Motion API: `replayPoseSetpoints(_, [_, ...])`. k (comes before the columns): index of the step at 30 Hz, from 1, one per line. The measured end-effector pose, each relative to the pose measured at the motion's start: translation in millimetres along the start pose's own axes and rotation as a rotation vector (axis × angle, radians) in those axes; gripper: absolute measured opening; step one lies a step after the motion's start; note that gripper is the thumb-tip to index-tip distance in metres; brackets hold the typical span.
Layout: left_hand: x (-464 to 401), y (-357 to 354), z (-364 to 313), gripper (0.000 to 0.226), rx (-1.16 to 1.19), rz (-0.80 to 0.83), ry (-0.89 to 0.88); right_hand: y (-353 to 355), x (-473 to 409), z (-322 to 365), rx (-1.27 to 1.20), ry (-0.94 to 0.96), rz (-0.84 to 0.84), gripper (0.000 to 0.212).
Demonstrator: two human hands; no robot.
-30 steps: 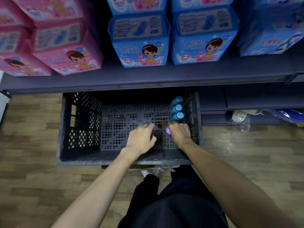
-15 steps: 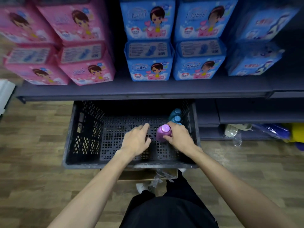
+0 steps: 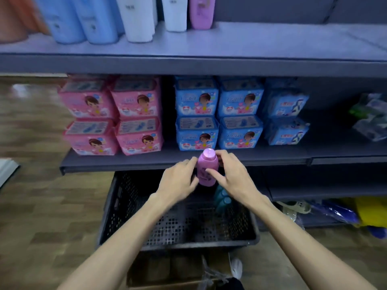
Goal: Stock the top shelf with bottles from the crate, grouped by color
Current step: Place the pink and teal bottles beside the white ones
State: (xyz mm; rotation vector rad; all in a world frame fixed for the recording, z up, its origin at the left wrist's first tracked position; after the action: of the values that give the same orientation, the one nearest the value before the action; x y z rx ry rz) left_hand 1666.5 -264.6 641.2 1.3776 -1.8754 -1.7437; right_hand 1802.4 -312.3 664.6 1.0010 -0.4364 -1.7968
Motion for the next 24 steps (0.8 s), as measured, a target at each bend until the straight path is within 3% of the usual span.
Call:
replayPoseSetpoints(4, [-20.2,41.5,-4.9,0.042,-0.019,-0.104,-0.049,25.5,-19.1,29.5,0.009,0.052,-0.083,0.04])
replayPoseSetpoints(9, [-39.8,85.9,-16.4,0.027,-0.07,-0.227,-0.15,61.4,-43.3,60.1,-0.001,0.091,-0.16,0.041])
replayPoseSetpoints(24, [-112.6,196.6,-46.9,0.018,-0.19,-0.441,-0.285,145.4,-123.4,130.6,0.001,0.213,-0.222,0.045])
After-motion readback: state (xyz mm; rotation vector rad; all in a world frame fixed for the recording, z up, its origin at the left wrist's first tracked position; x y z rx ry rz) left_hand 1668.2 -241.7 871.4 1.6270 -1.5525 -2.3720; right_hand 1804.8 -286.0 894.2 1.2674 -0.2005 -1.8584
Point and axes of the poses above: each hand's wrist, its own x-axis away from the middle knuckle, its own y-axis out of the back of the hand, z = x × y, the point moved 8 cm from there along -x, towards the middle knuckle, and after that the axes turned 12 degrees about -z, right-handed, at the moved point
